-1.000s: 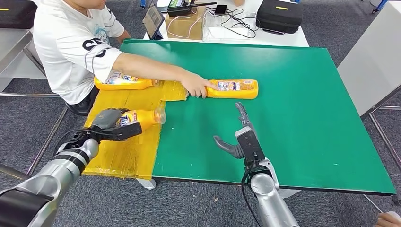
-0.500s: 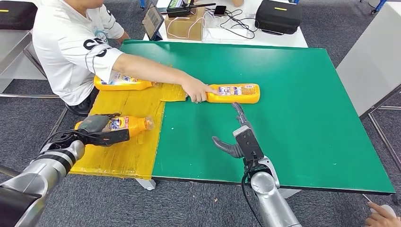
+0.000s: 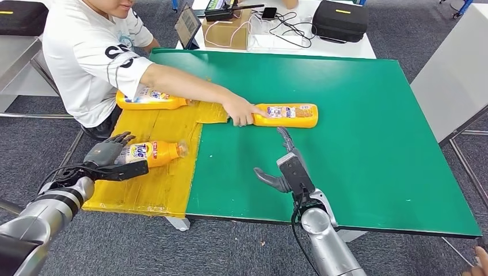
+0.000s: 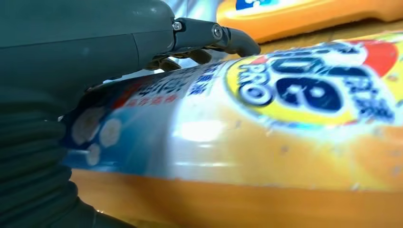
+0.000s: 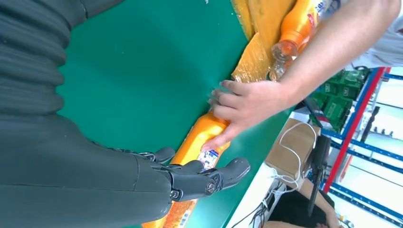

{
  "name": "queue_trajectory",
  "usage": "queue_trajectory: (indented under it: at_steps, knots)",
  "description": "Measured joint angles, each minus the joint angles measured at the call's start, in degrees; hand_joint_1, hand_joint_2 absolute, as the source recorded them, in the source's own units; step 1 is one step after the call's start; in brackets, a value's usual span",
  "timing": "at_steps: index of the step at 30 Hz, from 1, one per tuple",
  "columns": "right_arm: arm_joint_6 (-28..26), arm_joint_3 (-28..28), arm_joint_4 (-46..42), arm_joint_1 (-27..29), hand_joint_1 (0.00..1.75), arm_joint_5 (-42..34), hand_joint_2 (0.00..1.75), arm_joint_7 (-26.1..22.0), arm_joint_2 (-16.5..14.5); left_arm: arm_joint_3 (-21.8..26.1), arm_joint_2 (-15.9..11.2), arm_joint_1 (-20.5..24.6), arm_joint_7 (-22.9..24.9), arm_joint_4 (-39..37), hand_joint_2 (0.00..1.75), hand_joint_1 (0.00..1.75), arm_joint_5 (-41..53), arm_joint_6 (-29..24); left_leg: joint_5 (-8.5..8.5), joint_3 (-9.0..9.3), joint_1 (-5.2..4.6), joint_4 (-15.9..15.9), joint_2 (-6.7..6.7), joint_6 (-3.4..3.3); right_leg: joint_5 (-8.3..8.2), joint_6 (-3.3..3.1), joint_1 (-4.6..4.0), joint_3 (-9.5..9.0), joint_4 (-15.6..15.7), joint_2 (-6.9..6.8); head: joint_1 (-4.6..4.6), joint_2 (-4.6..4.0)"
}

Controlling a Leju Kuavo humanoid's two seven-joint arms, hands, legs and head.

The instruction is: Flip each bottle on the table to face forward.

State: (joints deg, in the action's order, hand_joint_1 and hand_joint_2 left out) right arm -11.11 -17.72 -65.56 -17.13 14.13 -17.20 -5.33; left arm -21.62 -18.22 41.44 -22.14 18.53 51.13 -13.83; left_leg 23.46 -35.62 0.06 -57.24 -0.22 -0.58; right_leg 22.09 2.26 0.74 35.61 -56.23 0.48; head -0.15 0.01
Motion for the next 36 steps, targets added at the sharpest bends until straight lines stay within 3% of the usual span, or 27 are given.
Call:
queue_trajectory:
  at_steps: [2,9,13,17,21,25,31,36]
  knots:
    - [-0.36,-0.27,0.69,-0.22,0.0,0.25,0.0,0.02,0.02,0.99,-0.03,-0.69,-1.16,0.0,0.0,0.0,-0.41,-1.9,0.0,-0.01,0.0,0.0,-0.02,0.0,0.0,0.0,0.0,0.0,0.0,-0.01,0.01,0.01]
    - [-0.82,-0.43,2.11,-0.23,0.0,3.06,0.0,1.15,0.7,8.31,1.18,-3.72,-10.74,1.2,0.0,0.0,-8.78,-7.71,0.01,-0.04,-0.03,-0.02,-0.01,0.0,0.01,0.0,0.03,0.08,0.05,-0.01,0.01,0.0]
    - [-0.82,-0.43,2.65,-0.01,0.0,4.42,0.0,1.42,1.25,14.56,3.16,-5.82,-15.83,3.09,0.0,0.0,-13.81,-6.67,0.01,-0.07,-0.04,-0.02,-0.01,-0.01,0.01,0.0,0.04,0.09,0.06,0.0,0.01,0.0]
    - [-0.82,-0.43,2.88,0.09,0.0,4.81,0.0,1.62,1.66,18.32,4.5,-6.9,-16.94,4.37,0.0,0.0,-15.15,-5.62,0.01,-0.08,-0.04,-0.02,0.0,-0.01,0.01,0.0,0.03,0.1,0.06,0.0,0.0,0.01]
    - [-1.02,-0.39,2.91,0.14,0.0,6.09,0.0,2.18,2.09,20.66,5.68,-8.77,-17.78,8.1,1.75,0.0,-21.42,-0.18,0.01,-0.08,-0.03,-0.03,0.0,0.0,0.01,0.0,0.03,0.12,0.06,0.0,-0.01,-0.01]
    - [-1.35,-0.09,2.54,0.75,0.0,8.17,1.75,3.63,2.54,23.44,8.75,-11.49,-17.75,13.95,1.75,0.0,-33.2,11.14,0.01,-0.11,-0.05,-0.03,-0.03,-0.01,0.01,0.0,0.05,0.12,0.08,-0.02,0.0,0.01]
    - [-1.43,0.62,1.99,1.78,0.0,12.92,1.75,7.13,2.64,26.53,16.36,-15.45,-11.41,22.27,1.75,0.0,-44.45,23.68,0.03,-0.19,-0.16,-0.04,-0.04,-0.05,0.0,0.03,0.12,0.15,0.12,-0.02,0.0,-0.01]
    - [-1.41,0.81,3.33,0.64,0.0,17.19,1.75,9.68,2.99,26.18,21.56,-17.46,-5.65,27.07,1.75,0.0,-52.42,28.38,0.02,-0.24,-0.17,-0.05,-0.11,-0.06,-0.01,0.04,0.13,0.16,0.12,-0.1,-0.01,0.0]
